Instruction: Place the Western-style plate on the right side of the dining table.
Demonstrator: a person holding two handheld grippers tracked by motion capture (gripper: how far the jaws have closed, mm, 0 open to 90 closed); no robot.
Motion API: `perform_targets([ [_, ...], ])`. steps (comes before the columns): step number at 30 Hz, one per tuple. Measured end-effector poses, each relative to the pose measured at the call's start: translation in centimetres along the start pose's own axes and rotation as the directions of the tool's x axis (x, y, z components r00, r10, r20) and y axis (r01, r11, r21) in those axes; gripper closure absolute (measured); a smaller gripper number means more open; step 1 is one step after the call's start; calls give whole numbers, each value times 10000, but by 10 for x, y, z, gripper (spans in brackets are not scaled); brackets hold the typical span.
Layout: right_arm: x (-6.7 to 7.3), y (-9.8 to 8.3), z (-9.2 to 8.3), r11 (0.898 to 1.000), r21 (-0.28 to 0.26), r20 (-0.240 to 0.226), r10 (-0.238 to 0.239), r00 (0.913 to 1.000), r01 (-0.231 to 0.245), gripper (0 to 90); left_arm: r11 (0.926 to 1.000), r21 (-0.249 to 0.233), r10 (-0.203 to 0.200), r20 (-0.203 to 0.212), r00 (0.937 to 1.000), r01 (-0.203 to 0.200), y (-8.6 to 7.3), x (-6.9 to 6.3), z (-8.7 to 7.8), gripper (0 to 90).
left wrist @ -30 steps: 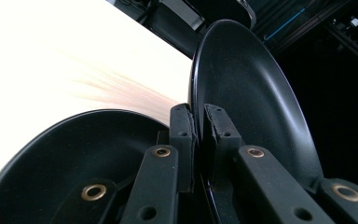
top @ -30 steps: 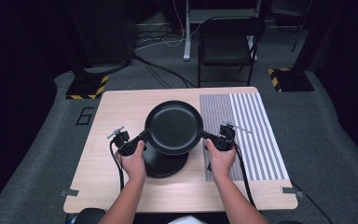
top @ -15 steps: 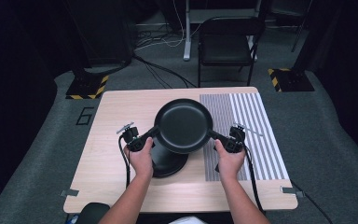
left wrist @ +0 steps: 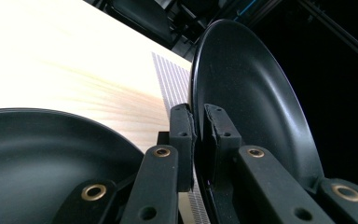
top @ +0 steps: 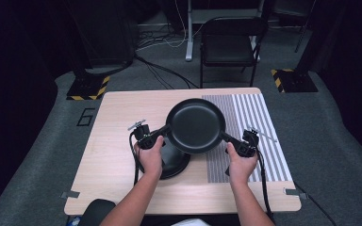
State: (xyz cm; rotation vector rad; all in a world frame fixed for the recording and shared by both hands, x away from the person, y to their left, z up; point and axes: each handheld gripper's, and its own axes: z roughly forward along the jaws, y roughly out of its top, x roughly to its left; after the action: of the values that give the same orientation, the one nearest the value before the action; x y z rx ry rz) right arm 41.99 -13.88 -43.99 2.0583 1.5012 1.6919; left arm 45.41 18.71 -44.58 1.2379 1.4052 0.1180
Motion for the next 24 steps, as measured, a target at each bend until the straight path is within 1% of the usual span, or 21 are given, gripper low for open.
perform_targets([
  [2, -3, 2, -4, 10000, -81, 16, 48, 10000, -48, 816, 10000, 25, -60, 72, 10000, 60, -1, -3, 5, 826],
  [4, -4, 2, -5, 9999, -114, 88, 41, 10000, -40, 816, 9999, 70, -83, 115, 9999, 82, -2, -4, 6, 827],
  [6, -6, 4, -9, 9998, -184, 136, 107, 9998, -105, 816, 9998, 129, -131, 180, 9998, 128, -3, -5, 9, 826],
  [9, -8, 6, -13, 9995, -302, 209, 90, 9997, -84, 817, 9998, 185, -92, 330, 9994, 86, -5, -9, 15, 826],
  [14, -13, 8, -19, 9989, -451, 266, 130, 9996, -118, 816, 9996, 269, -41, 441, 9990, 29, -5, -14, 20, 826],
  [15, -14, 9, -21, 9986, -488, 310, 207, 9993, -191, 816, 9996, 288, -11, 456, 9990, -2, -6, -16, 22, 826],
  [18, -16, 11, -24, 9984, -550, 337, 160, 9993, -141, 816, 9992, 407, 34, 546, 9985, -57, -6, -19, 26, 826],
  [21, -21, 12, -29, 9973, -692, 405, 262, 9988, -233, 816, 9987, 509, 38, 606, 9982, -69, -8, -24, 32, 826],
  [24, -24, 13, -32, 9971, -705, 436, 302, 9986, -271, 815, 9983, 572, 57, 677, 9977, -96, -10, -26, 35, 826],
])
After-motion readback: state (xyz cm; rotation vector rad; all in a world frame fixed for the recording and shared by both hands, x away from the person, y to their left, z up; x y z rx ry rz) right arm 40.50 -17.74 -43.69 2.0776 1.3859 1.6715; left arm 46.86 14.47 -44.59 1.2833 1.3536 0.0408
